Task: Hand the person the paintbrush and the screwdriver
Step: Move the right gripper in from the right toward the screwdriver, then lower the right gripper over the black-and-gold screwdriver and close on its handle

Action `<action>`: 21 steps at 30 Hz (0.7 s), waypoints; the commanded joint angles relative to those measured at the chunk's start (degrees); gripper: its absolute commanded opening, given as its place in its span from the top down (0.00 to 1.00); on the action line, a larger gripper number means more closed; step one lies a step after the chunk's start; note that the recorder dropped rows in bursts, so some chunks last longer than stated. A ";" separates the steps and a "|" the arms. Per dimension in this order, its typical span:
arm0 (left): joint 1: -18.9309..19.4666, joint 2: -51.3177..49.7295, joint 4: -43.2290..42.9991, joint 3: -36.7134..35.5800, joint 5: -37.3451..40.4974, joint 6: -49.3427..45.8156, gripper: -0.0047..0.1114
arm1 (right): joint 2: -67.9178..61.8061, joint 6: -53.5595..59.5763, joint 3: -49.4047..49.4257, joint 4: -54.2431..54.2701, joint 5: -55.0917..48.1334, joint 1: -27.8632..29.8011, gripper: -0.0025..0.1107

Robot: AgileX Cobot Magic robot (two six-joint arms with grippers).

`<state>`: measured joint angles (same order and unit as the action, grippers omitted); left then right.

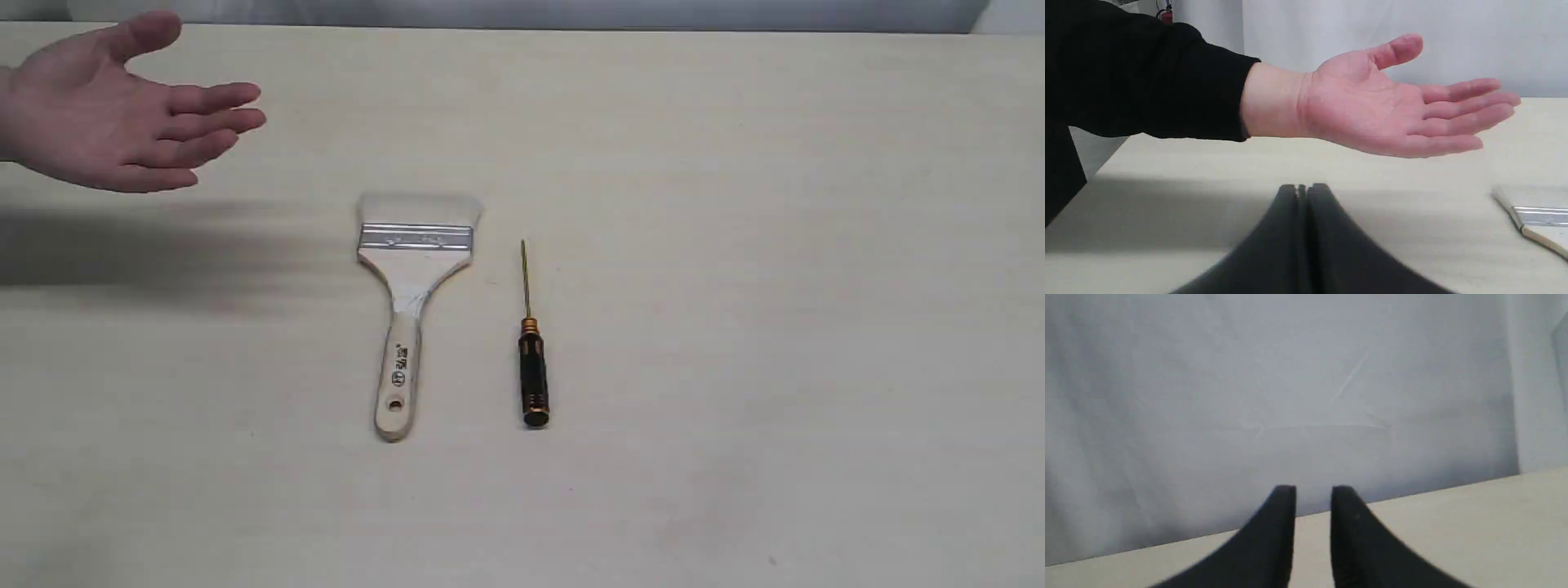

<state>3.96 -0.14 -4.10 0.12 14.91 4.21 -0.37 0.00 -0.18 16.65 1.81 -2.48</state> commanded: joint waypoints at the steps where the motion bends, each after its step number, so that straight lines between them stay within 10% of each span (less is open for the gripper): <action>1: -0.32 0.14 0.04 -0.12 -0.63 0.12 0.96 | 0.37 0.00 0.18 0.44 5.27 -7.28 0.67; 12: -0.32 0.14 0.14 -0.12 -0.63 0.12 0.96 | -24.26 6.28 -14.20 -5.59 3.21 -30.74 0.55; 21: -0.32 0.14 0.28 -0.12 -0.50 0.12 0.96 | -62.82 8.14 -37.53 -5.59 -10.81 -32.82 0.55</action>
<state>3.96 -0.14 -4.10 0.12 14.91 4.21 -58.54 7.85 -34.31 11.81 -4.65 -35.05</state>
